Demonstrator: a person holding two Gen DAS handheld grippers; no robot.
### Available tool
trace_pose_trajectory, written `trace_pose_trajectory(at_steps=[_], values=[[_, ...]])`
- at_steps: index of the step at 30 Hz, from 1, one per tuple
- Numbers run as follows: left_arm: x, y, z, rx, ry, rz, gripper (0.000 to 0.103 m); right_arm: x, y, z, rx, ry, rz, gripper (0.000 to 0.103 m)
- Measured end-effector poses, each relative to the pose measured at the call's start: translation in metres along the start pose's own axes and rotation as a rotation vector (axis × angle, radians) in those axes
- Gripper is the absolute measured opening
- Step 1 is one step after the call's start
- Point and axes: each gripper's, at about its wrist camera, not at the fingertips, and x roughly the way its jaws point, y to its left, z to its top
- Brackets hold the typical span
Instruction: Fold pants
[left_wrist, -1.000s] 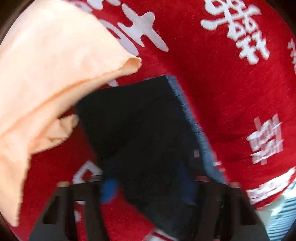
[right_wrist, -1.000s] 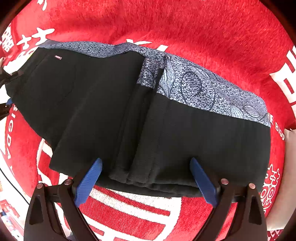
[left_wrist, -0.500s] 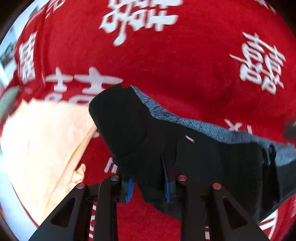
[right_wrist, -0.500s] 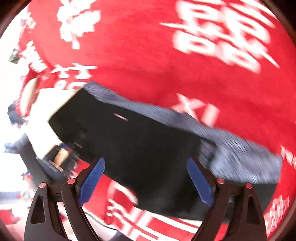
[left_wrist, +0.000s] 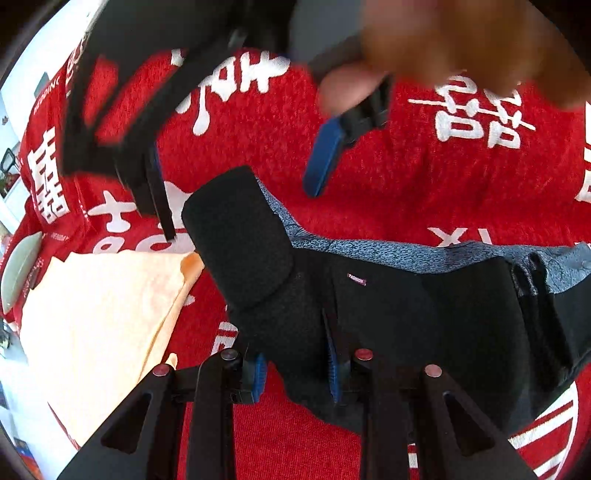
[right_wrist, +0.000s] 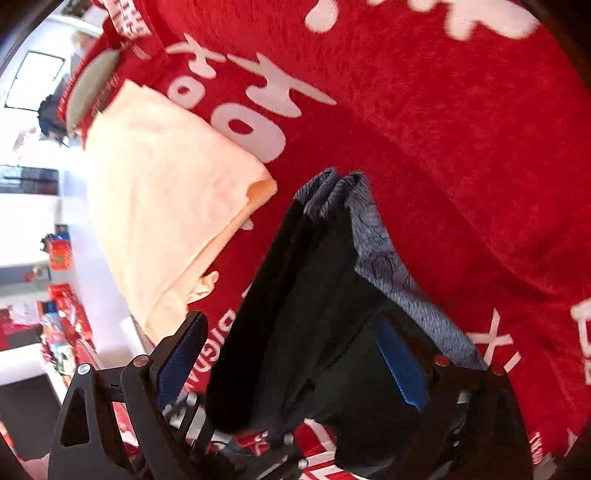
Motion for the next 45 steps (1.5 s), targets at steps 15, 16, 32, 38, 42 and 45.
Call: trace_pose_trajectory(at_steps=[15, 16, 32, 38, 42, 45], values=[[-0.046, -0.039, 0.011, 0.100, -0.087, -0.067, 0.027, -0.037, -0.053, -0.072, 0.076, -0.157, 0.115, 0.019], [-0.054, -0.044, 0.015, 0.099, -0.095, -0.087, 0.027, -0.043, -0.058, -0.082, 0.091, -0.183, 0.145, 0.019], [-0.130, -0.167, 0.039, 0.229, -0.135, -0.320, 0.027, -0.134, -0.182, -0.260, 0.364, -0.522, 0.345, 0.018], [-0.138, -0.214, 0.036, 0.296, -0.116, -0.352, 0.027, -0.143, -0.224, -0.313, 0.448, -0.574, 0.374, 0.018], [-0.137, -0.244, 0.034, 0.338, -0.095, -0.361, 0.027, -0.139, -0.250, -0.342, 0.506, -0.601, 0.396, 0.018], [-0.140, -0.268, 0.029, 0.386, -0.099, -0.369, 0.027, -0.131, -0.270, -0.363, 0.544, -0.616, 0.425, 0.018]])
